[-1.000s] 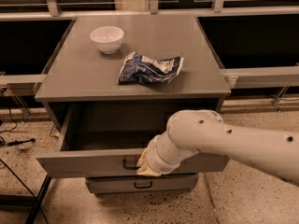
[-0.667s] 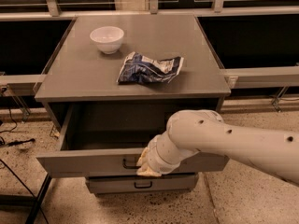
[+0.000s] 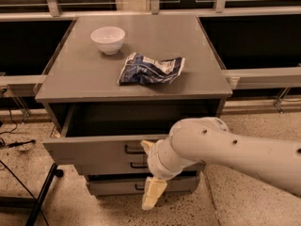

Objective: Open top drawer

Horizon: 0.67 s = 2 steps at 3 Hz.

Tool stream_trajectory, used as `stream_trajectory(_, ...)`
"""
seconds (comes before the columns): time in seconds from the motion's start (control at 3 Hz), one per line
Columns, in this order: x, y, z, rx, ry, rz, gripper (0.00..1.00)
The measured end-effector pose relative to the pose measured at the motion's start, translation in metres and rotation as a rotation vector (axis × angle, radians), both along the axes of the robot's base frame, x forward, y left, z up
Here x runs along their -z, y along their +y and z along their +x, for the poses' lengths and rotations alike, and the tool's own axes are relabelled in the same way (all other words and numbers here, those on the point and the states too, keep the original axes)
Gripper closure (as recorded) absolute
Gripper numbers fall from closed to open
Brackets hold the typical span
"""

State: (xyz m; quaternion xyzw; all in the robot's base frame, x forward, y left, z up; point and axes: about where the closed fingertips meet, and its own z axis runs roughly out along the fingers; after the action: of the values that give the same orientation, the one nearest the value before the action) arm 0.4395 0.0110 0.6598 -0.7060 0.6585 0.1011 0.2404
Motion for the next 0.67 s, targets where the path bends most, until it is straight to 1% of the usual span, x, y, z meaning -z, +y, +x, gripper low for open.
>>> stream_trajectory(0.33, -0.005, -0.002, -0.0026, 0.026, -0.072, 0.021, 0.0)
stream_trajectory(0.67, -0.0093, -0.0038, -0.0015, 0.037, -0.113, 0.049, 0.0)
